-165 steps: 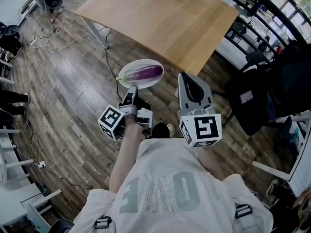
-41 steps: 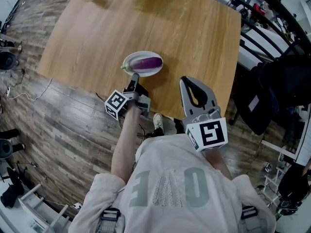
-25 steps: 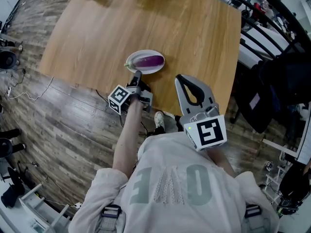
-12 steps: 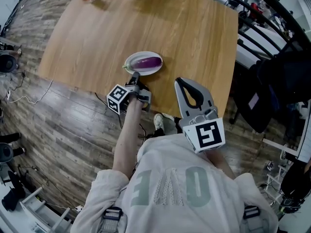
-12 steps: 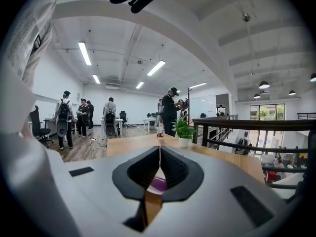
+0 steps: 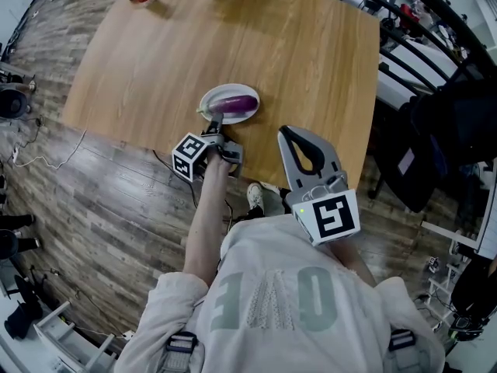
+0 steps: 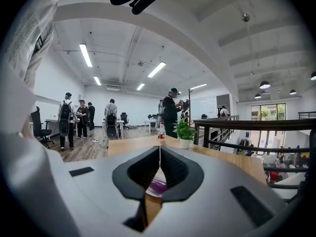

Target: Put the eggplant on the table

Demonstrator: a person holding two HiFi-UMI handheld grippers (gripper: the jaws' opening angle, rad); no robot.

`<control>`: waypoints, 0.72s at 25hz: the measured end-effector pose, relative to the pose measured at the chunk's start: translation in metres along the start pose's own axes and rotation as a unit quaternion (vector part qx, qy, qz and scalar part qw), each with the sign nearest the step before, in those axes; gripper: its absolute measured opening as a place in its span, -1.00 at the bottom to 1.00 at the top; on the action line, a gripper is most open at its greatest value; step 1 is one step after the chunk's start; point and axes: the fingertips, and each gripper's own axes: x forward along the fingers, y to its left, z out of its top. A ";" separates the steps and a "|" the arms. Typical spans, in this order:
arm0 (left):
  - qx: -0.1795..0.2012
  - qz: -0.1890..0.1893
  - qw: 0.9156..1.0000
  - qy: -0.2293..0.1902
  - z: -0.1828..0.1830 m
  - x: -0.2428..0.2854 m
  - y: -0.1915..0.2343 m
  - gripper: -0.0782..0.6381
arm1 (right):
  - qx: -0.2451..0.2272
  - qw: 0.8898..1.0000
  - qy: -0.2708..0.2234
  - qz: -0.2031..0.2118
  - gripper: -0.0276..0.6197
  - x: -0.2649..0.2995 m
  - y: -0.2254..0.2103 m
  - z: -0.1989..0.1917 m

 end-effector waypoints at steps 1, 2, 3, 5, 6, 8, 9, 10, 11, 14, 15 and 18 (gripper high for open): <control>-0.003 -0.003 1.000 -0.003 0.001 0.000 -0.002 -0.37 | -0.001 1.000 0.001 -0.001 -0.85 0.000 0.000 0.000; -0.007 -0.006 1.000 -0.007 0.002 0.000 -0.003 -0.34 | -0.001 1.000 0.001 -0.001 -0.85 0.001 0.000 0.001; -0.012 -0.007 1.000 -0.011 0.003 -0.002 -0.003 -0.31 | -0.001 1.000 -0.001 -0.001 -0.85 0.001 0.001 0.001; -0.016 -0.005 1.000 -0.020 0.005 -0.005 -0.003 -0.23 | 0.001 1.000 -0.004 0.001 -0.85 0.002 0.002 0.003; -0.013 0.000 1.000 -0.025 0.006 -0.007 -0.003 -0.19 | 0.003 1.000 -0.006 0.001 -0.85 0.002 0.003 0.004; -0.001 0.014 0.999 -0.036 0.009 -0.012 -0.001 -0.15 | 0.011 1.000 -0.010 0.001 -0.85 0.003 0.003 0.006; 0.008 0.022 0.999 -0.044 0.012 -0.015 -0.001 -0.12 | 0.012 1.000 -0.011 0.003 -0.85 0.003 0.003 0.006; 0.019 0.029 0.998 -0.054 0.015 -0.018 -0.001 -0.10 | 0.010 1.000 -0.011 0.005 -0.85 0.003 0.004 0.005; 0.031 0.036 0.997 -0.066 0.019 -0.022 -0.001 -0.04 | 0.008 1.000 -0.011 0.008 -0.85 0.004 0.004 0.004; 0.069 0.038 0.993 -0.093 0.031 -0.032 -0.008 0.09 | 0.006 1.000 -0.014 0.012 -0.85 0.005 0.005 0.004; 0.081 0.030 0.992 -0.092 0.033 -0.035 -0.012 0.09 | 0.005 1.000 -0.014 0.013 -0.85 0.006 0.005 0.004; 0.151 0.005 0.985 -0.088 0.041 -0.050 -0.036 0.09 | 0.009 1.000 -0.015 0.006 -0.85 0.007 0.004 0.004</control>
